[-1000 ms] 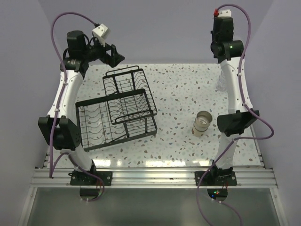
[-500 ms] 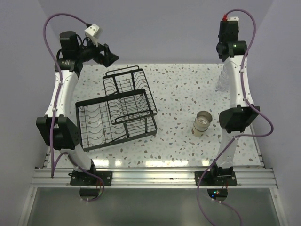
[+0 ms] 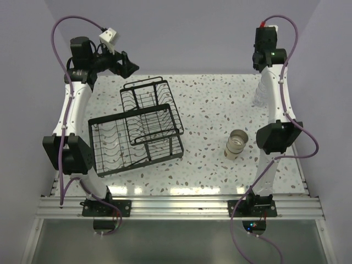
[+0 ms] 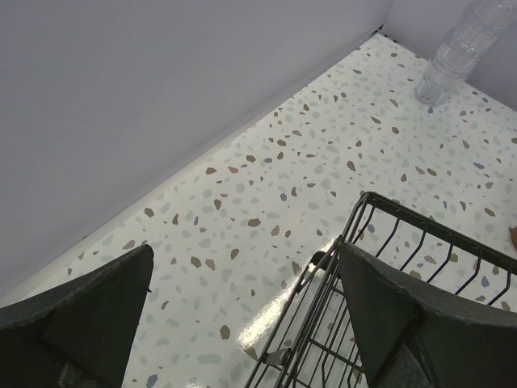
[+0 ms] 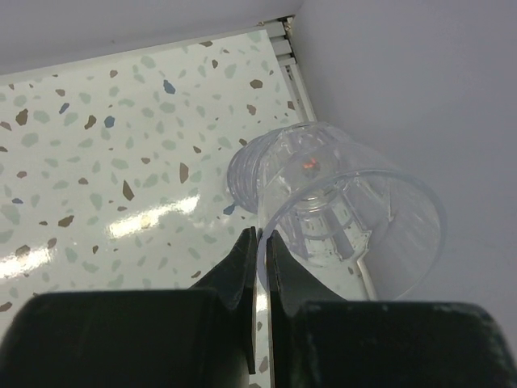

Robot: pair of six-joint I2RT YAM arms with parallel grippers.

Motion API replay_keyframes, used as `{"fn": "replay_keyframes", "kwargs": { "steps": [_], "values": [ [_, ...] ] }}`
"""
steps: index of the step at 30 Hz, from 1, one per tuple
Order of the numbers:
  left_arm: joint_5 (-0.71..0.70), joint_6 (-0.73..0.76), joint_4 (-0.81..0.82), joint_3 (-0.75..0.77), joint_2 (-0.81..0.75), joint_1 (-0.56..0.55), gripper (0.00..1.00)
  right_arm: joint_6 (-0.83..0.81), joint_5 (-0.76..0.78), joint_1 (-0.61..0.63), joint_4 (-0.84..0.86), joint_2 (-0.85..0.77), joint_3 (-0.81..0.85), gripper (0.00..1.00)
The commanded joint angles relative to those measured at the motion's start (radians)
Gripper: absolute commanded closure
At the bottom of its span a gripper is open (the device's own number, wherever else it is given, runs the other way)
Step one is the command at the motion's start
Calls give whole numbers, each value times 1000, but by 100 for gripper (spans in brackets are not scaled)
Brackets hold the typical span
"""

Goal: Unload the cups from the dish rack

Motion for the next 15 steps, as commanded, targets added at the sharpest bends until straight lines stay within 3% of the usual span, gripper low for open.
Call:
{"fn": "replay_keyframes", "kwargs": {
  "steps": [1,15],
  "values": [
    [15,-19,29,22,8,1,0,56,-20,-31,2,5,10,100],
    [5,-10,26,16,8,0,0,64,-109,-82,11,42,15,100]
  ]
}}
